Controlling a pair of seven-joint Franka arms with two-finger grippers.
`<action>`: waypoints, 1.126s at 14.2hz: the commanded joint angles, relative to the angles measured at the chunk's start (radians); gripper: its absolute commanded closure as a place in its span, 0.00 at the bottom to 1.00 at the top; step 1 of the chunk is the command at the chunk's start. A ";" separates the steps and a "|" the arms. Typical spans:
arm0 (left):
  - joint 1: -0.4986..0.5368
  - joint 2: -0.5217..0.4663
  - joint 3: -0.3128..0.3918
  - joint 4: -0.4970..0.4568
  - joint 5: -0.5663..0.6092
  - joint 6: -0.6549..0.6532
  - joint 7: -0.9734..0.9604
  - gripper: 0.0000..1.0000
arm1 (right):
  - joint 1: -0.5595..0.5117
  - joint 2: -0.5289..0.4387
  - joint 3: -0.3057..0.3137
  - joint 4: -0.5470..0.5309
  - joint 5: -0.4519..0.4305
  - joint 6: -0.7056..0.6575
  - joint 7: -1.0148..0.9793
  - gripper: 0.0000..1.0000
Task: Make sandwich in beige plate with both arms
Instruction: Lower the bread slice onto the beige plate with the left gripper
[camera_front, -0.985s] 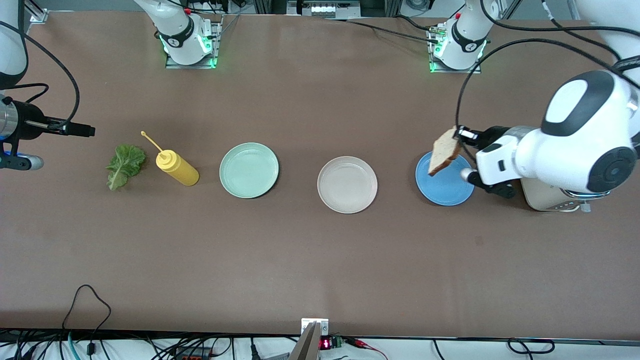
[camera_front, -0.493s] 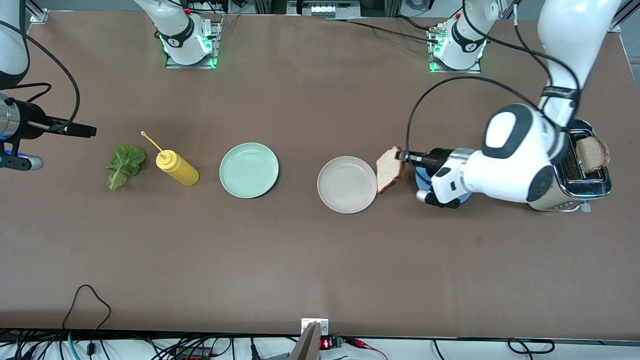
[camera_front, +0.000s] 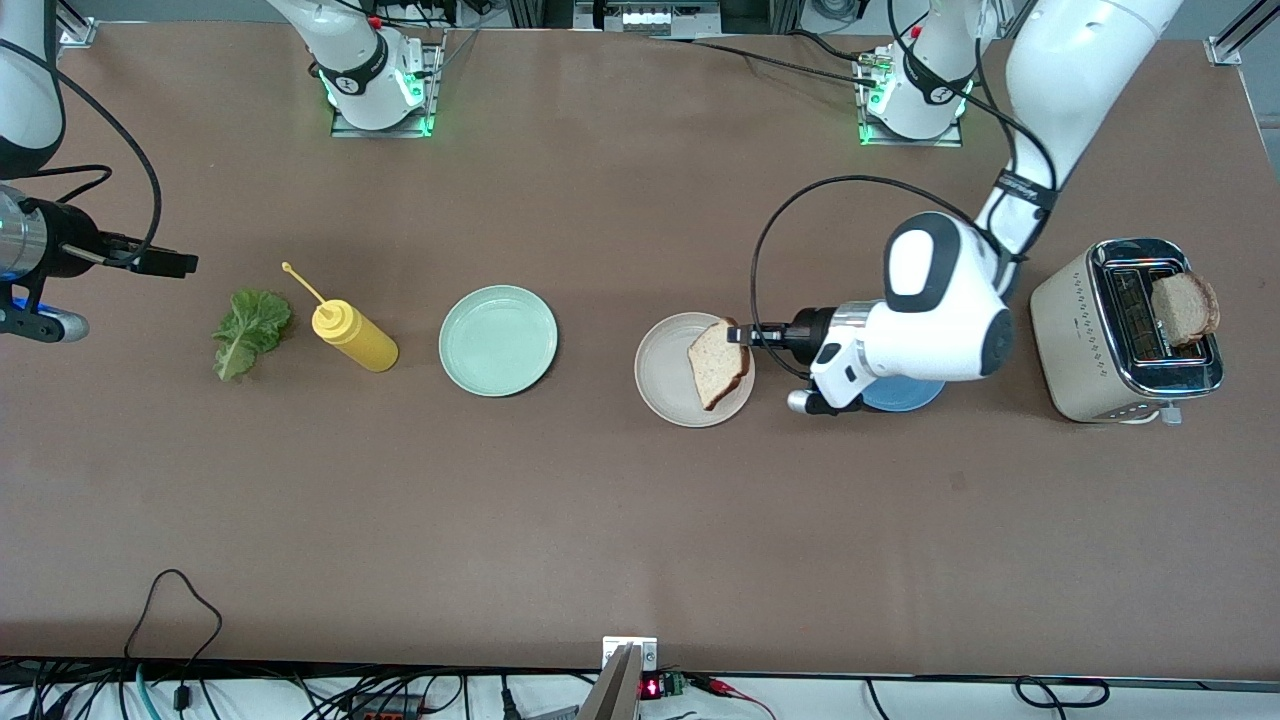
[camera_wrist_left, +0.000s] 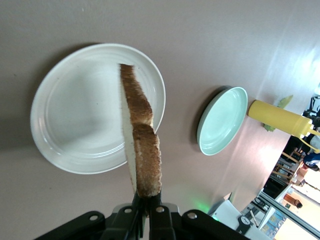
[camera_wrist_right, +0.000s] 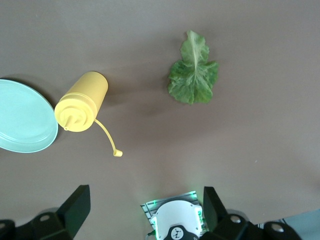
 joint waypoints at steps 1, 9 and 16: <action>-0.061 -0.002 0.017 -0.024 -0.055 0.041 0.027 1.00 | 0.007 -0.007 -0.001 0.007 0.031 -0.022 0.029 0.00; -0.092 0.069 0.017 -0.014 -0.082 0.044 0.130 1.00 | 0.001 -0.005 -0.008 0.010 0.034 0.108 -0.207 0.00; -0.127 0.093 0.017 -0.010 -0.107 0.099 0.139 1.00 | 0.006 -0.001 -0.006 0.006 0.035 0.193 -0.208 0.00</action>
